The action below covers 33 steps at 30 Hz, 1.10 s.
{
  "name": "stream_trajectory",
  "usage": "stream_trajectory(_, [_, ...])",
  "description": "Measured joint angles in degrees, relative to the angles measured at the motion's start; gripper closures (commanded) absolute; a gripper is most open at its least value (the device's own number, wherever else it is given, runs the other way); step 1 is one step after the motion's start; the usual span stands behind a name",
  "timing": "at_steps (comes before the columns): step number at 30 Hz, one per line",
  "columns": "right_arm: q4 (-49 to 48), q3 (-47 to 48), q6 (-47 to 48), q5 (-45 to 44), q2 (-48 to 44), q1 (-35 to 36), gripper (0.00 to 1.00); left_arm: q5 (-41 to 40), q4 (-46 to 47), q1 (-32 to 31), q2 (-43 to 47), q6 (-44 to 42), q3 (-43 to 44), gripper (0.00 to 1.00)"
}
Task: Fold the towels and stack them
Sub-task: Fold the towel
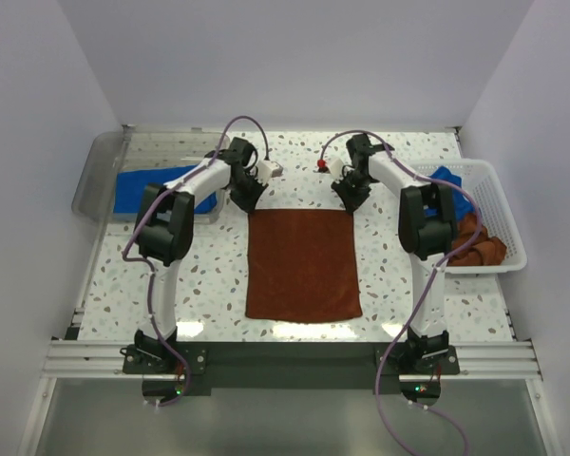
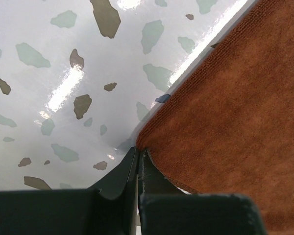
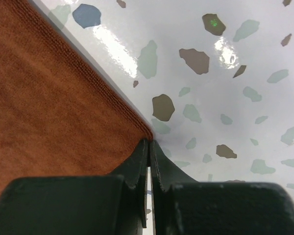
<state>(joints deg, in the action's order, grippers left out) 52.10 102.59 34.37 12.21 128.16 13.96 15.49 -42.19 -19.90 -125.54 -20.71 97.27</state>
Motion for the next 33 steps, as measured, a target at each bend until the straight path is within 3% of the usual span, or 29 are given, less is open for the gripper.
stream_trajectory(6, [-3.78, -3.02, -1.75, -4.55, -3.17, -0.02, 1.0, 0.48, -0.44, -0.02, 0.17, 0.09, 0.37, 1.0])
stream_trajectory(10, [-8.09, -5.03, -3.91, -7.52, -10.1, -0.02, 1.0, -1.53, 0.2, -0.09, 3.8, 0.61, 0.35, 1.0])
stream_trajectory(20, [-20.17, -16.13, -8.13, -9.75, -40.44, 0.17, 1.0, -5.18, 10.97, -0.79, 31.61, 3.63, -6.82, 1.0])
stream_trajectory(27, [-21.73, -28.81, -10.6, -8.13, -59.28, 0.44, 1.0, -8.22, 13.97, -5.84, 47.8, 4.7, -16.98, 1.0])
stream_trajectory(33, [-21.7, -32.72, -12.35, -4.44, -74.12, 0.57, 1.0, -9.49, 14.38, -8.22, 60.26, 6.27, -20.61, 1.0])
